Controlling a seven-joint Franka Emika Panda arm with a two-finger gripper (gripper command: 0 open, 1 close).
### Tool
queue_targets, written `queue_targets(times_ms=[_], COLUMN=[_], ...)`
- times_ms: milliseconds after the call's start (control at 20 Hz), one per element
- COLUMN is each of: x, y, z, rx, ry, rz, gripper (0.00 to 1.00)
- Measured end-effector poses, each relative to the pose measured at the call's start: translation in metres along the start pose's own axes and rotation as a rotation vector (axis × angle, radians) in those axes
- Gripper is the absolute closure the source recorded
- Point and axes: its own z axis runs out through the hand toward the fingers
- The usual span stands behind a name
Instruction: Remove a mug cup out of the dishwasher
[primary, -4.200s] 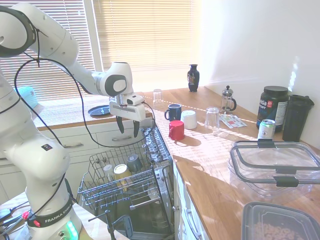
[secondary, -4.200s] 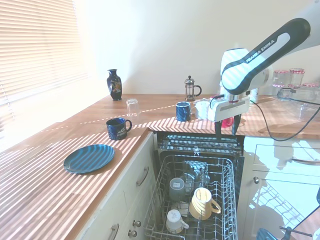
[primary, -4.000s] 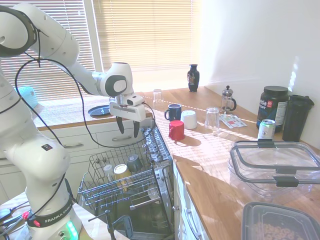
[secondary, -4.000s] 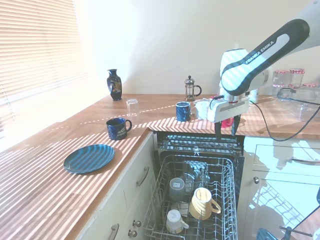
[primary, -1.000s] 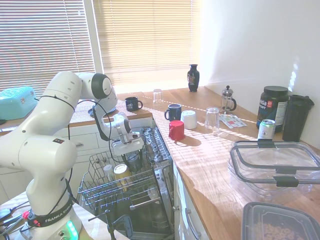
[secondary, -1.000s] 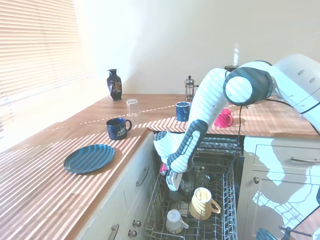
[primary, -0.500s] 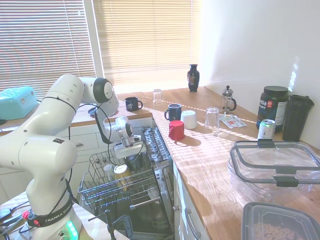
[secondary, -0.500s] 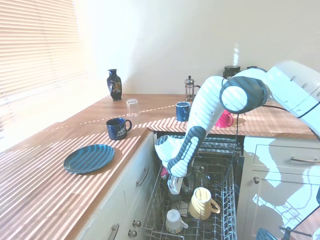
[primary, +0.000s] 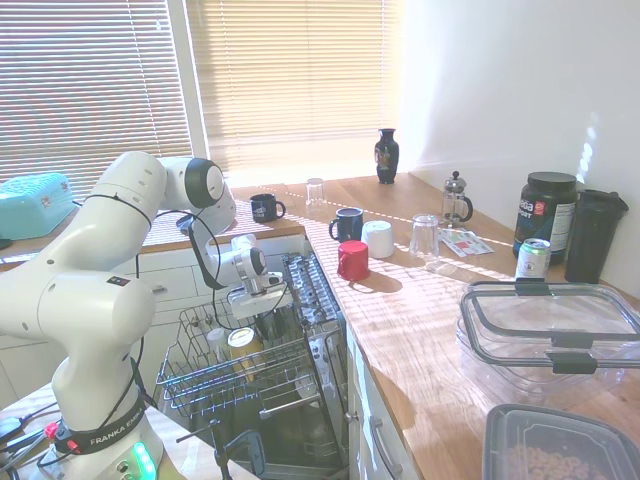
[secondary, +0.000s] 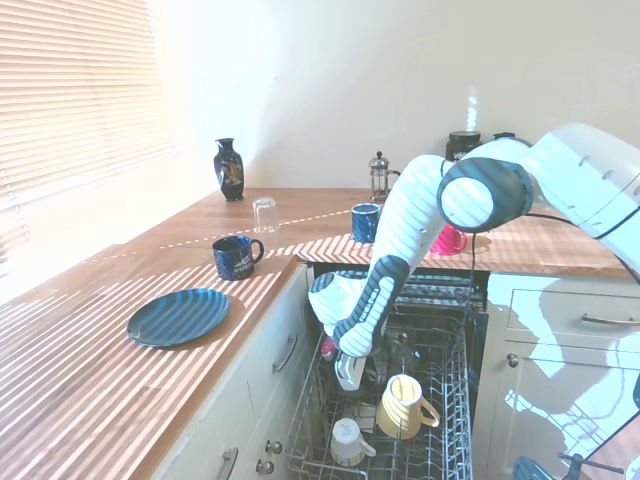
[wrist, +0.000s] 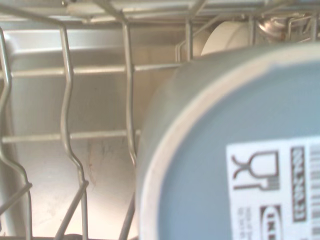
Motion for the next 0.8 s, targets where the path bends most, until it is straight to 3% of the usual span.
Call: queue_targets(times_ms=[800], x=[-0.0090], y=[-0.0061], z=[-0.0078], rx=[0.004], ry=[-0.032], rz=[0.035], gripper=[1.00])
